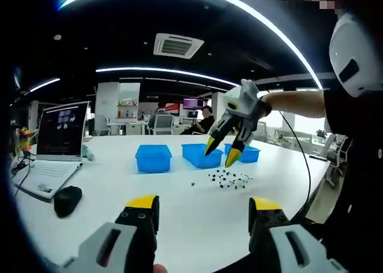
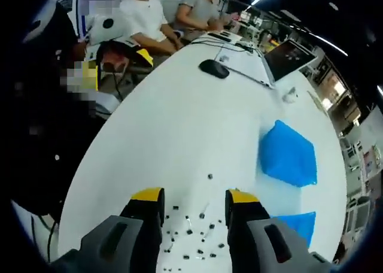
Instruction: Pick up the resistors one by one and place each resistor into its matching bin, sorting the parts by color and model until every resistor is separated into the correct bin for its type
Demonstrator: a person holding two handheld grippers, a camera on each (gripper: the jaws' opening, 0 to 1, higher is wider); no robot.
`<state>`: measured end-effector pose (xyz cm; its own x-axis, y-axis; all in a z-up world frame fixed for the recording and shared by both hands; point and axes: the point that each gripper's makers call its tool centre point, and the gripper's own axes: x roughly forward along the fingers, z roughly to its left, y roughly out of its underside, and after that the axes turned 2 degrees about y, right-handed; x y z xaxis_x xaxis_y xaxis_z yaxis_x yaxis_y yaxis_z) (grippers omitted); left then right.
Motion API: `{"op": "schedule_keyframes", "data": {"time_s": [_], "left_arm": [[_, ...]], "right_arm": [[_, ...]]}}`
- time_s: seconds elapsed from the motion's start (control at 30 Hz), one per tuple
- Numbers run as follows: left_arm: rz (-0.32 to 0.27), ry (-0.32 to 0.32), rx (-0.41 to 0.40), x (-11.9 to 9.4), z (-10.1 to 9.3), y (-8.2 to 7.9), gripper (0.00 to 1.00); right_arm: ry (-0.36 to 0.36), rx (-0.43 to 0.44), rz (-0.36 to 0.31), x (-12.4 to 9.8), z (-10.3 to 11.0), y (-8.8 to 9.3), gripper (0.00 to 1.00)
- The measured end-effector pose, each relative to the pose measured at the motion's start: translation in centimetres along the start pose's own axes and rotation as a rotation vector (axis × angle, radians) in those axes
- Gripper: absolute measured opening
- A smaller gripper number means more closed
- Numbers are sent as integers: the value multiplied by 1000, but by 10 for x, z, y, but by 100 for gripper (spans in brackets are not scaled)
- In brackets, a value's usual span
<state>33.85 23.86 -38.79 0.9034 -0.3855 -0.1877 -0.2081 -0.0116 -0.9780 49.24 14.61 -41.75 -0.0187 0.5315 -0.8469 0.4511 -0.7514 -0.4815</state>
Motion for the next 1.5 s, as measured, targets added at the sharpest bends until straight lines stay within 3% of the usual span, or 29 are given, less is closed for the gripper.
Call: {"op": "schedule_keyframes", "data": {"time_s": [0.07,0.33,0.6,1.07,1.37,1.5], "left_arm": [[2,-2,-6,-1,1,0,62],[8,2,-6,-4,0,3,61],[16,4,-10,-7,5,6,61],[32,2,-25,-6,11,14,60],[26,9,-21,-3,7,10,60],[16,5,-23,-2,8,7,60]], "right_arm": [[-42,-12,21,11,5,-1,39],[-95,-94,102,54,-3,1,34],[-128,-125,144,73,-15,5,26],[-187,-27,182,79,-24,12,7],[-163,-21,171,77,-24,13,7],[-131,66,70,63,-25,-3,7]]}}
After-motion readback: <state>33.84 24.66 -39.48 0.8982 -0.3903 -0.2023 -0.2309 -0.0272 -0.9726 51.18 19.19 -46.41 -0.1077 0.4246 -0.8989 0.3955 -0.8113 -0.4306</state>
